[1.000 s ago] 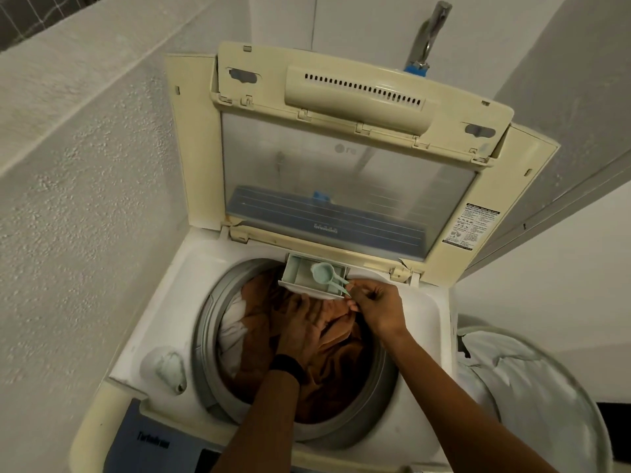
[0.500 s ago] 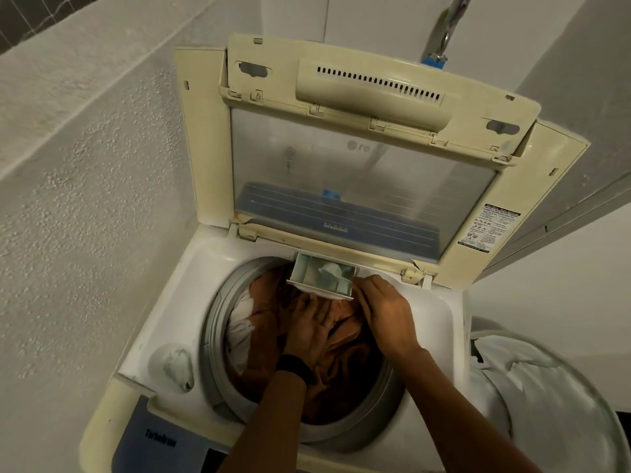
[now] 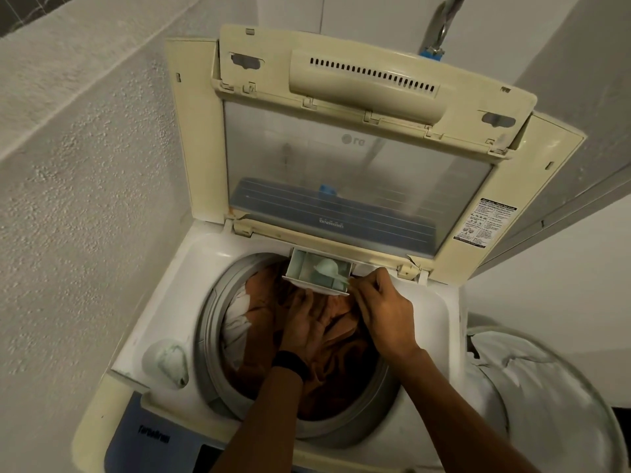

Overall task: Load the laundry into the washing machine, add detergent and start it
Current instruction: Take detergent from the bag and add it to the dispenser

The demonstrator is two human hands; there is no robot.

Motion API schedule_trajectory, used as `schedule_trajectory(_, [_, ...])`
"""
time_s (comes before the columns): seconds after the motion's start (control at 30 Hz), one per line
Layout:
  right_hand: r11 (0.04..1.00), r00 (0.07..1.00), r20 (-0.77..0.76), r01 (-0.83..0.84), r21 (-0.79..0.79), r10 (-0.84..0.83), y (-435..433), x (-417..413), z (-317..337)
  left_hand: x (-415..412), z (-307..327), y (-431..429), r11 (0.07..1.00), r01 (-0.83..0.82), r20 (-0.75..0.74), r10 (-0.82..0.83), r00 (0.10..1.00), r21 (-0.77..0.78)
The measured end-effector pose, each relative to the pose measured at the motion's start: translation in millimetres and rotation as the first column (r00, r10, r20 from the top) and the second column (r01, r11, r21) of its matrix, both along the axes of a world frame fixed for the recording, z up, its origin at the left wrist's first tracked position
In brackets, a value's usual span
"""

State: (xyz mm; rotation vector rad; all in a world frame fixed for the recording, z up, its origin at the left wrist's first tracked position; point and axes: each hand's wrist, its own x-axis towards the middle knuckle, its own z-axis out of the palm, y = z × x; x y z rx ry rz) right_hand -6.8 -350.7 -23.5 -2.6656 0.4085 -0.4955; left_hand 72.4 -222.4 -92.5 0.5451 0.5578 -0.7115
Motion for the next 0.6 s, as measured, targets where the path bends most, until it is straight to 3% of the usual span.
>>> schedule_trajectory(0.23, [0.999, 0.999, 0.001, 0.033, 0.031, -0.034, 3.3, -1.1, -4.0, -1.0, -0.9, -0.8, 1.000, -0.016, -0.003, 0.016, 1.000, 0.000])
schedule_trajectory(0.33, [0.972, 0.992, 0.032, 0.109, 0.207, -0.118, 7.3, 0.6, -6.0, -1.5, -2.2, -2.1, 1.000, -0.024, -0.013, 0.024, 1.000, -0.012])
schedule_trajectory(0.5, [0.789, 0.954, 0.077, 0.193, 0.583, -0.290, 12.2, 2.2, -4.4, -3.6, 1.2, -5.4, 0.998, -0.005, 0.067, 0.001, 0.998, 0.057])
schedule_trajectory(0.6, [0.640, 0.929, 0.006, 0.251, 0.726, -0.371, 11.2, 1.2, -14.6, -1.3, -4.6, -6.8, 0.999, 0.007, 0.060, -0.010, 0.998, 0.046])
